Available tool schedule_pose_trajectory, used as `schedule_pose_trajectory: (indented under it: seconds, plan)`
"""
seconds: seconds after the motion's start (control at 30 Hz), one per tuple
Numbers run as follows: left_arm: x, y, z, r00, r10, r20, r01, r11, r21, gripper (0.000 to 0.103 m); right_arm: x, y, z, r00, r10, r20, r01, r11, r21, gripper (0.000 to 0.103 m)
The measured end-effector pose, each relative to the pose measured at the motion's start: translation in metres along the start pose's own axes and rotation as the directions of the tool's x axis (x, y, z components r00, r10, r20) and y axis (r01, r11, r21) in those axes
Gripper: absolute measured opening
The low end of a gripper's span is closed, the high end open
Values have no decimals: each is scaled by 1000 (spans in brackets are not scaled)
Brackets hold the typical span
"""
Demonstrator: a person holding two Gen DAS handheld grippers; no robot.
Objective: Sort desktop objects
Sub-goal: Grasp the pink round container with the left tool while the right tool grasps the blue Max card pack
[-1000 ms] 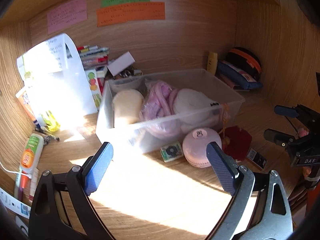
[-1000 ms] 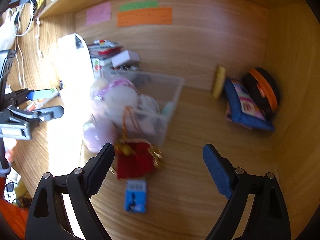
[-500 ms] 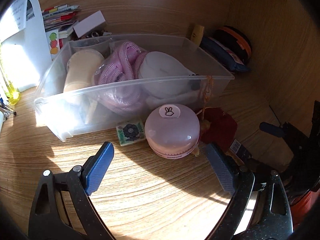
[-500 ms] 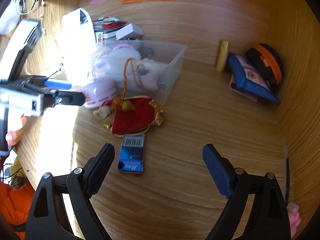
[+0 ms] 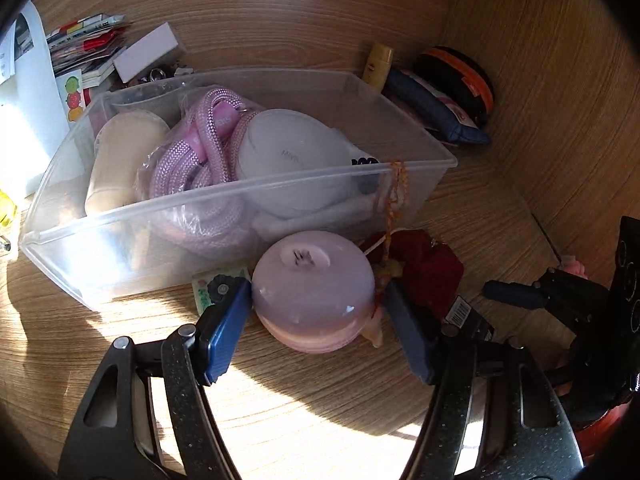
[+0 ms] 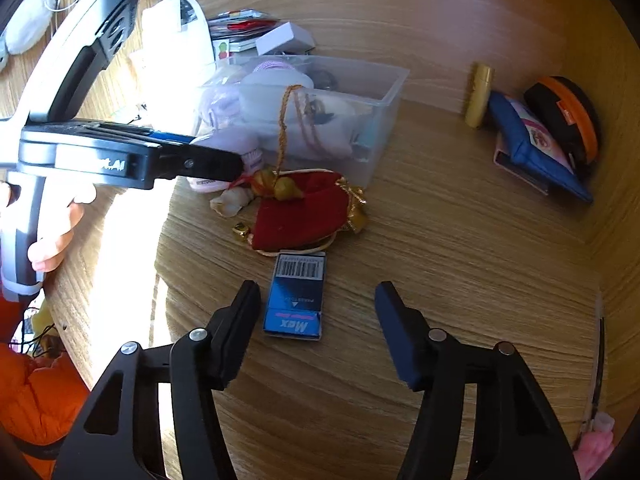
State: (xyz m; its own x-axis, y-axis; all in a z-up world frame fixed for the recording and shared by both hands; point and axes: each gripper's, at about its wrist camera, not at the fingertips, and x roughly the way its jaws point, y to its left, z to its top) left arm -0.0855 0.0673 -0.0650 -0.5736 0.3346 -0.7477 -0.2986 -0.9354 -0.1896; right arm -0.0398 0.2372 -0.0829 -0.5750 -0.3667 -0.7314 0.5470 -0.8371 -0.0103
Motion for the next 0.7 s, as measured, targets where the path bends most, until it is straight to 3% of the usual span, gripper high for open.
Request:
schedule_pose_trajectory:
  seconds: [0.13, 0.37, 0.7]
  plan:
    - [1, -1, 0, 1000, 5, 13, -5, 1000, 11, 68, 0, 4, 0, 1000, 6, 5, -6, 1000, -5, 49]
    - [0, -3, -4, 1000, 8, 17, -9, 999, 43, 61, -2, 9, 1, 1000, 22, 5, -22, 1000, -21, 25]
    - [-12, 3, -15, 999, -36, -5, 36, 998, 56, 61, -7, -4, 1, 1000, 11, 6, -11, 999, 44, 25]
